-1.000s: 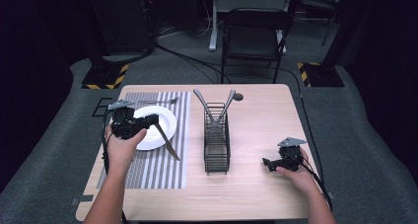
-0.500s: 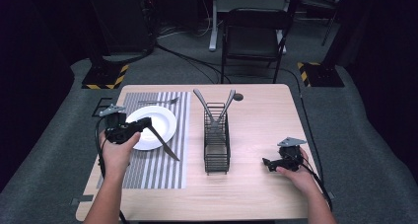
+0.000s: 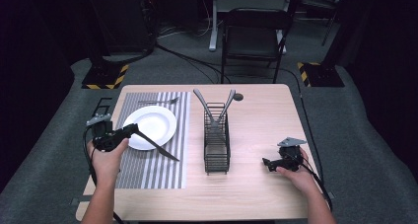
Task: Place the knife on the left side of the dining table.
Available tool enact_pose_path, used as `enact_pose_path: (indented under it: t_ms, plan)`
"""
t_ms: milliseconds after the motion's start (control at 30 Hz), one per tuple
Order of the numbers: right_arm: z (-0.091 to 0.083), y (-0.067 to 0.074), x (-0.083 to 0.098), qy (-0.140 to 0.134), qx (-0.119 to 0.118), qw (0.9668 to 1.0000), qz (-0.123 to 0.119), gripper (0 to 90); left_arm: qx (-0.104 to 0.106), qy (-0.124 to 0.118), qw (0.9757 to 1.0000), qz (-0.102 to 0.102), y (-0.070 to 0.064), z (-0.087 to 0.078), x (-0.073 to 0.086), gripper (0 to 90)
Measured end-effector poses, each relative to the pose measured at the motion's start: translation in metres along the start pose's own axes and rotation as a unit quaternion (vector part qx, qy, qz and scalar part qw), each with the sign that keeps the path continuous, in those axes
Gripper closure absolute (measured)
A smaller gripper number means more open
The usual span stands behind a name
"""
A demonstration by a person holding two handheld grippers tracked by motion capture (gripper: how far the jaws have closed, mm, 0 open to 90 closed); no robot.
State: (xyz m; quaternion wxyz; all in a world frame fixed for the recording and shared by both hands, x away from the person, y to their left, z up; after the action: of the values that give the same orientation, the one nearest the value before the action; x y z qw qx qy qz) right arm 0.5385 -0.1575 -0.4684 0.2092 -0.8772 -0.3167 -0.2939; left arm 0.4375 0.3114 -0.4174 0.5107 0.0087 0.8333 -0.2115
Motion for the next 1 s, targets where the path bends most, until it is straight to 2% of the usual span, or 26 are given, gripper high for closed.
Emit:
enact_pose_path:
  t_ms: [33,200,267,300,633,667,700,767,1000]
  plan:
    - [0.0,0.0,0.0,0.0,0.0,1.0,0.0,0.0,0.0,0.0,1.0,0.0,0.0,0.0,0.0,76.8]
    - [0.0,0.0,0.0,0.0,0.0,1.0,0.0,0.0,-0.011,0.0,0.9997,-0.022,0.016,-0.003,0.009,75.6]
    - [0.0,0.0,0.0,0.0,0.0,1.0,0.0,0.0,-0.013,-0.003,0.9996,-0.024,0.019,-0.003,0.01,75.5]
    - [0.0,0.0,0.0,0.0,0.0,1.0,0.0,0.0,-0.014,-0.002,0.9993,-0.034,0.02,-0.003,0.011,75.2]
    - [0.0,0.0,0.0,0.0,-0.001,1.0,-0.001,0.0,-0.022,0.0,0.9989,-0.042,0.036,-0.004,0.02,73.7]
    - [0.0,0.0,0.0,-0.001,-0.001,1.0,-0.002,0.0,-0.023,0.002,0.9986,-0.047,0.037,-0.004,0.021,73.6]
    - [0.0,0.0,0.0,0.0,-0.001,1.0,0.0,0.0,-0.023,0.003,0.9988,-0.043,0.039,-0.004,0.022,73.4]
    - [0.0,0.0,0.0,0.0,0.0,1.0,0.0,0.0,-0.029,0.003,0.9983,-0.05,0.043,-0.004,0.026,72.9]
    - [0.0,0.0,0.0,-0.001,-0.001,1.0,-0.001,0.0,-0.03,0.003,0.9981,-0.054,0.054,-0.005,0.034,71.9]
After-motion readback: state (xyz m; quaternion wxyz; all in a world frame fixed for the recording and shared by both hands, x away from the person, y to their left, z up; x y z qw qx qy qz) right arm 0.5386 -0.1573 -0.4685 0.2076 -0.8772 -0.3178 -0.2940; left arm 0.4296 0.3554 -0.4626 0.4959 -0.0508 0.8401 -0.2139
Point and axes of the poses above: each handheld gripper's, and its own axes: z roughly forward along the jaws, x roughly out of its underside, y roughly to its left, the point moved 6 cm from there along z, roughly forward along the jaws, and after that the axes turned 7 degrees about -y, right-handed, at the moved point
